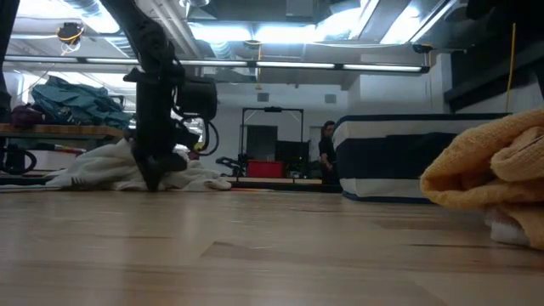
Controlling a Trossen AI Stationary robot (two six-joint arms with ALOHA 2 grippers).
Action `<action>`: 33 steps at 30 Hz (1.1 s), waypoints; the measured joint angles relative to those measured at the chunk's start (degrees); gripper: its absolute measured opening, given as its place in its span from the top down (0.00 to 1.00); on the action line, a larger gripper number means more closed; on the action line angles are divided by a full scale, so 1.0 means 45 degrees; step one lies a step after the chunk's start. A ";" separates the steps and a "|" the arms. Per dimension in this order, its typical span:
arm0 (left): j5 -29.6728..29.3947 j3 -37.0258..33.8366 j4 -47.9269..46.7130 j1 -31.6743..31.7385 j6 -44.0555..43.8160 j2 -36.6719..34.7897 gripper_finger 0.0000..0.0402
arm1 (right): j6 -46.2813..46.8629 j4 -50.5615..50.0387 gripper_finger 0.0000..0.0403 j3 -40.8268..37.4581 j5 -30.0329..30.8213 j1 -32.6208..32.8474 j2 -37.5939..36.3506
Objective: Fold towel
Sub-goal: Fold the white-and-gray checkered towel
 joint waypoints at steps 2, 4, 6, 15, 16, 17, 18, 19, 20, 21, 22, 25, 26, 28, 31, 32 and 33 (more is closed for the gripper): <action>0.0011 0.0219 -0.0048 -0.0204 0.0108 0.0000 0.98 | 0.0000 0.0004 0.60 0.0000 0.0002 0.0003 0.0000; 0.0122 0.0552 -0.0389 -0.0445 0.0421 0.0000 0.98 | 0.0000 0.0004 0.60 0.0000 0.0000 0.0001 0.0000; 0.0309 0.1033 -0.0863 -0.0732 0.0761 0.0000 0.99 | 0.0000 0.0003 0.60 0.0000 0.0005 0.0000 0.0000; 0.0662 0.4591 -0.3707 -0.2142 0.2617 -0.0030 0.99 | -0.0024 -0.0010 0.60 0.0000 0.0025 0.0000 0.0000; 0.0654 0.5042 -0.3827 -0.2265 0.2793 -0.0033 1.00 | -0.0024 -0.0010 0.60 0.0000 0.0033 0.0000 0.0000; 0.0653 0.5497 -0.3948 -0.2375 0.3037 -0.0034 1.00 | -0.0024 -0.0010 0.60 0.0000 0.0030 0.0000 0.0000; 0.0643 0.5940 -0.4061 -0.2465 0.3179 -0.0034 1.00 | -0.0028 -0.0010 0.60 0.0000 0.0034 0.0000 0.0000; 0.0639 0.6371 -0.4108 -0.2541 0.3355 -0.0034 1.00 | -0.0029 -0.0010 0.60 0.0000 0.0037 0.0000 0.0000; 0.0629 0.6784 -0.4101 -0.2591 0.3424 -0.0034 1.00 | -0.0029 -0.0010 0.60 0.0000 0.0039 0.0000 0.0000; 0.0621 0.7190 -0.4084 -0.2627 0.3518 -0.0034 1.00 | -0.0029 -0.0010 0.60 0.0000 0.0039 0.0000 0.0000; 0.0617 0.7587 -0.4107 -0.2665 0.3663 -0.0034 1.00 | -0.0029 -0.0010 0.60 0.0000 0.0039 0.0000 0.0000; 0.0584 0.8730 -0.4285 -0.2703 0.3971 -0.0034 1.00 | -0.0033 -0.0010 0.60 0.0000 0.0044 0.0000 0.0000; 0.0575 0.9074 -0.4378 -0.2703 0.4023 -0.0034 1.00 | -0.0034 -0.0013 0.60 0.0000 0.0044 0.0000 0.0000; 0.0571 0.9799 -0.4665 -0.2703 0.4164 -0.0034 1.00 | -0.0034 -0.0020 0.60 0.0000 0.0050 0.0000 0.0000; 0.0579 1.0872 -0.5124 -0.2708 0.4455 -0.0034 1.00 | -0.0218 -0.0015 0.60 0.0000 0.0180 0.0000 0.0000; 0.0576 1.1243 -0.5276 -0.2708 0.4567 -0.0034 1.00 | -0.0372 -0.0015 0.60 0.0000 0.0267 0.0000 0.0000; 0.0573 1.1607 -0.5419 -0.2710 0.4632 -0.0034 1.00 | -0.0479 -0.0014 0.60 0.0000 0.0361 0.0000 0.0000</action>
